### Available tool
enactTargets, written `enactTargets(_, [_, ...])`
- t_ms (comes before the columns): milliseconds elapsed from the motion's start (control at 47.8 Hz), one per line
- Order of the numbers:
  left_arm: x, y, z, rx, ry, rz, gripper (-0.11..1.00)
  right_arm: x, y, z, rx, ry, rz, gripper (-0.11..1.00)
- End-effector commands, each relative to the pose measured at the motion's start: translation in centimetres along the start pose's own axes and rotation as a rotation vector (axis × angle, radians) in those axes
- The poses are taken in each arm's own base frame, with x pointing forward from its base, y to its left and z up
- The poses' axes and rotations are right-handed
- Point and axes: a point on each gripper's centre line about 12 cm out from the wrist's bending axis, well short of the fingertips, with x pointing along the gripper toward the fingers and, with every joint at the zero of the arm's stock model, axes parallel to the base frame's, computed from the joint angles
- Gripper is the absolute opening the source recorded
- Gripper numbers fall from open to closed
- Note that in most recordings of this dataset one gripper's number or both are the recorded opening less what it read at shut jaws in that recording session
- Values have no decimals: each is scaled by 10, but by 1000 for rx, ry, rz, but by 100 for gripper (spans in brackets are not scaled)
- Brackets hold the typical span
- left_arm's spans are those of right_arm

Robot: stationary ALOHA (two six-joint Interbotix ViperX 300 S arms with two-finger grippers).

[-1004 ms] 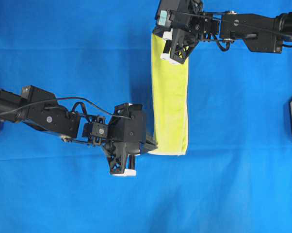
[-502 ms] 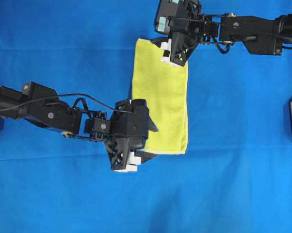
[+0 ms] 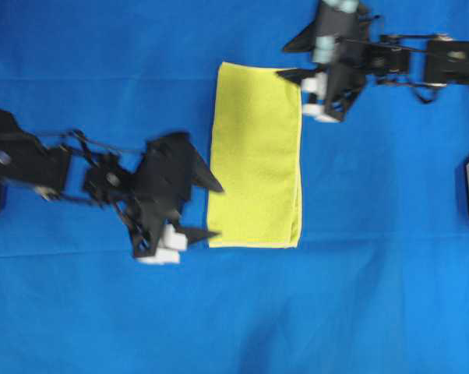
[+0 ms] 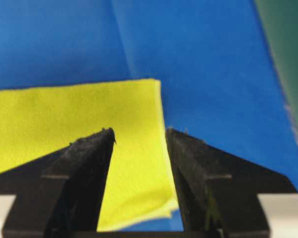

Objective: Fold the yellow towel.
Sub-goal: 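Retract both grippers to the sides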

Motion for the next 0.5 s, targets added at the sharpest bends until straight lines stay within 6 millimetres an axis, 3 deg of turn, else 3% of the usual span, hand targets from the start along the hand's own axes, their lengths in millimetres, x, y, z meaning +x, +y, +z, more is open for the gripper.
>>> enactTargets(0, [-23, 13, 16, 2, -73, 31, 76, -32, -2, 15, 24, -102, -5, 51])
enactTargets(146, [-56, 31, 20, 35, -160, 83, 76, -65, -1, 9, 64, -179, 0, 51])
enactTargets(272, [-83, 46, 12, 50, -218, 135, 76, -86, 0, 1, 97, -214, -1, 51])
enactTargets(481, [-121, 52, -9, 41, -275, 174, 75, -103, 4, -26, 141, -219, 7, 51])
